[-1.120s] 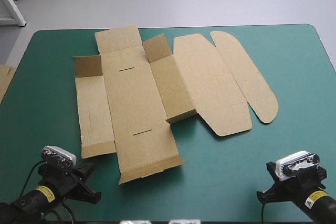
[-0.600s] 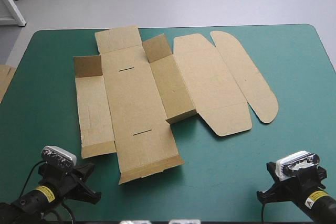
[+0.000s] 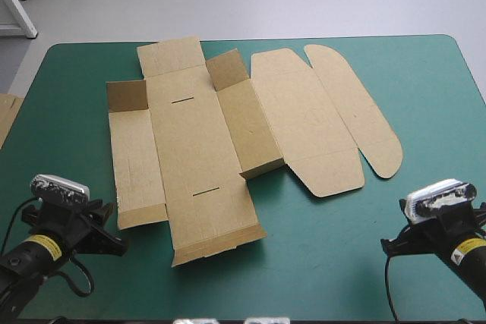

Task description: Fold the box

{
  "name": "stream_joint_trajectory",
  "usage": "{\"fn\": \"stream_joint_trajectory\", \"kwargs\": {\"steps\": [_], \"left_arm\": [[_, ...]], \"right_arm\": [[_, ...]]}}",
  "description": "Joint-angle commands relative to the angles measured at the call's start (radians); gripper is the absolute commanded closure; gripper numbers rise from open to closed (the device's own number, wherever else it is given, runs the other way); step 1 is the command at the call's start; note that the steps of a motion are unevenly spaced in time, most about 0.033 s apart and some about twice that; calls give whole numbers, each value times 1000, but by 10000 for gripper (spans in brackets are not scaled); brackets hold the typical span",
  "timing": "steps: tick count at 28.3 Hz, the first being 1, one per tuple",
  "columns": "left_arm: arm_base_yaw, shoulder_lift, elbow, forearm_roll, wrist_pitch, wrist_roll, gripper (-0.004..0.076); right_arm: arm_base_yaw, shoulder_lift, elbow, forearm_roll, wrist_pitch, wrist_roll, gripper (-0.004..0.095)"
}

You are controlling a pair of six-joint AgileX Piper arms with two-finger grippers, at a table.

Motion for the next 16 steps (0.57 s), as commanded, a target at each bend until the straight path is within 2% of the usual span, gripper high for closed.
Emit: {"fn": "stream_joint_trajectory", "kwargs": {"steps": [1, 2, 3, 8, 16], "left_arm": [[-5, 99, -120, 139, 24, -117, 381], [-5, 149, -159, 230, 71, -174, 315], [-5, 174, -170, 263, 93, -191, 306], [-5, 246, -199, 344, 130, -213, 306], [-3, 255, -199, 458, 167, -302, 316]], "right_arm": [[-6, 103, -105, -73, -92, 55, 538], [-6, 165, -137, -116, -114, 111, 453], [-6, 189, -151, -131, -121, 136, 434], [-6, 323, -241, -179, -128, 175, 428], [-6, 467, -392, -165, -137, 177, 428]]}}
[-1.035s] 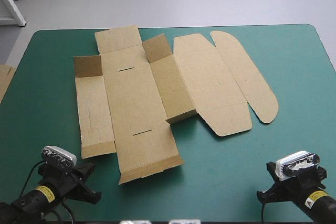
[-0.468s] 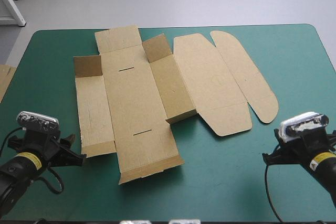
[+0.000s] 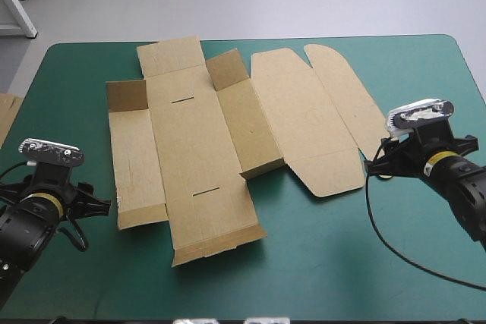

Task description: Fold the box

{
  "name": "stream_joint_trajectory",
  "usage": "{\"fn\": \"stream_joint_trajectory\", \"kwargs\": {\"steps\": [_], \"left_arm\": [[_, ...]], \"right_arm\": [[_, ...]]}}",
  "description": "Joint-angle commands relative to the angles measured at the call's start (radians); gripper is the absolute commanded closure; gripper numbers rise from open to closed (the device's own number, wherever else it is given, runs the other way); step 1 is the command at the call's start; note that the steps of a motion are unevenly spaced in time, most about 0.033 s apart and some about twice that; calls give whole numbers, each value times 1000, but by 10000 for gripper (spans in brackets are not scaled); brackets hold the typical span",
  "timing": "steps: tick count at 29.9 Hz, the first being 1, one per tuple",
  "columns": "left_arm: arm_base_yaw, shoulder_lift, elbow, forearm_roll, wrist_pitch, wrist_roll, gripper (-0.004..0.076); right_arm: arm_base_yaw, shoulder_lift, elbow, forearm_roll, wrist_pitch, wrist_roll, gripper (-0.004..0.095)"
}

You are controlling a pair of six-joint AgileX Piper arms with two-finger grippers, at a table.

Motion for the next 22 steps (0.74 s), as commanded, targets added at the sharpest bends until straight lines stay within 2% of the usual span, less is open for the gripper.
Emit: {"fn": "stream_joint_trajectory", "kwargs": {"steps": [1, 6, 10, 13, 17, 20, 22], "left_arm": [[-3, 9, -37, 67, -48, -89, 325], [0, 121, -46, 42, -127, -159, 374], [132, 265, -78, -33, -173, -138, 374], [307, 318, -102, -218, -230, 8, 374], [566, 338, -111, -597, -264, 315, 374], [749, 345, -111, -818, -194, 522, 374], [827, 351, -109, -925, -148, 578, 374]], "right_arm": [[-6, 39, -88, -13, -76, 2, 428], [-6, 79, -108, 30, -112, -17, 428], [-6, 94, -108, 95, -112, -60, 428], [-6, 94, -108, 130, -114, -88, 428], [-6, 94, -108, 173, -114, -114, 428], [-6, 94, -108, 212, -114, -141, 428], [-6, 94, -108, 214, -114, -141, 428]]}}
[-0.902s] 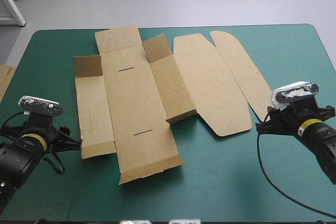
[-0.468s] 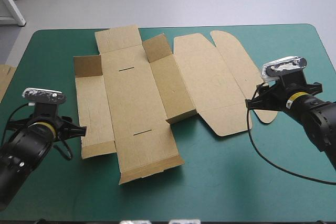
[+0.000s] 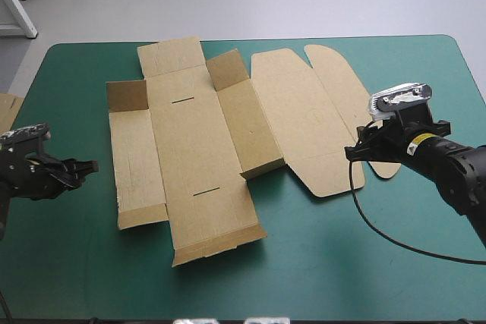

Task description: Fold the box

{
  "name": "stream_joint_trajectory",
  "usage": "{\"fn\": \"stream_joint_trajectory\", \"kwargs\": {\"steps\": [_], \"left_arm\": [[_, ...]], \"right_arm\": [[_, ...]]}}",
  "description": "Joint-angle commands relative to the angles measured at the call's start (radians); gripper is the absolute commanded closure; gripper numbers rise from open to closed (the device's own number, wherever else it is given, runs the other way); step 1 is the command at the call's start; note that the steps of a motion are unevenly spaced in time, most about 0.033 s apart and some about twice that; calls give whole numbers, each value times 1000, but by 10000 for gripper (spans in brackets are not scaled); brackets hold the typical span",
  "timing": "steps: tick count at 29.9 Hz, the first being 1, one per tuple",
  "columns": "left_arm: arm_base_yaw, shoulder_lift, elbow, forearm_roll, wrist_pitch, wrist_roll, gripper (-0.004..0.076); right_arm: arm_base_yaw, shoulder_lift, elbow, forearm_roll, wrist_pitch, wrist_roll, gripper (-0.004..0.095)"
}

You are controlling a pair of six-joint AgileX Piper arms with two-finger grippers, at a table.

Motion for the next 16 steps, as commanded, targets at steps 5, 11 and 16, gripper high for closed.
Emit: {"fn": "stream_joint_trajectory", "kwargs": {"steps": [5, 11, 16], "left_arm": [[185, 23, -31, -384, 84, 251, 374], [185, 121, -31, -541, 164, 323, 374], [185, 206, -31, -570, 189, 323, 373]], "right_arm": [[-6, -13, -35, 47, -56, -43, 428], [-6, -13, -35, 156, -41, -103, 428], [-6, -13, -35, 203, -31, -143, 428]]}}
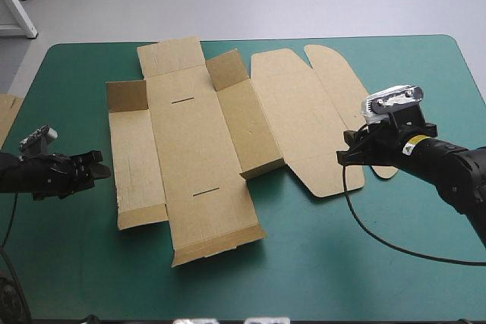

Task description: Fold the box

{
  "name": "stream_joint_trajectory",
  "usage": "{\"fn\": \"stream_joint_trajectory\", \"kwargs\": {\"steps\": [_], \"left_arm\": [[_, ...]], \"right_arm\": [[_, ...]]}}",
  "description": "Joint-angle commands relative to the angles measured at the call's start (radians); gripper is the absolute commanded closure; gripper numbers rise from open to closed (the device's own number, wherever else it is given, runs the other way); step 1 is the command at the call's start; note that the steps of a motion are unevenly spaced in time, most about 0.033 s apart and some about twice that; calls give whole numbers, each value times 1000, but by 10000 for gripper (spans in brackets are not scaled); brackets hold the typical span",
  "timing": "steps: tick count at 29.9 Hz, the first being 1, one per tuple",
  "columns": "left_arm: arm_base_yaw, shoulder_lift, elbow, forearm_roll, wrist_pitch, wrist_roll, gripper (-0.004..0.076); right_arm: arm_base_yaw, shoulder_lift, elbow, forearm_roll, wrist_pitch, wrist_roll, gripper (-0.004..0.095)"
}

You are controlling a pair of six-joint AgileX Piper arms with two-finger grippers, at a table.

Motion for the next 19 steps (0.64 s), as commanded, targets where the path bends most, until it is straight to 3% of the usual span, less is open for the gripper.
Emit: {"fn": "stream_joint_trajectory", "kwargs": {"steps": [1, 9, 19], "left_arm": [[4, 38, -31, -83, 33, 14, 374], [4, 180, -31, -34, 95, 46, 374], [4, 261, -31, -62, 99, 73, 374]], "right_arm": [[-6, -13, -34, 28, -43, -30, 428], [-6, -13, -34, 56, -16, -65, 428], [-6, -13, -34, 54, -16, -70, 428]]}}
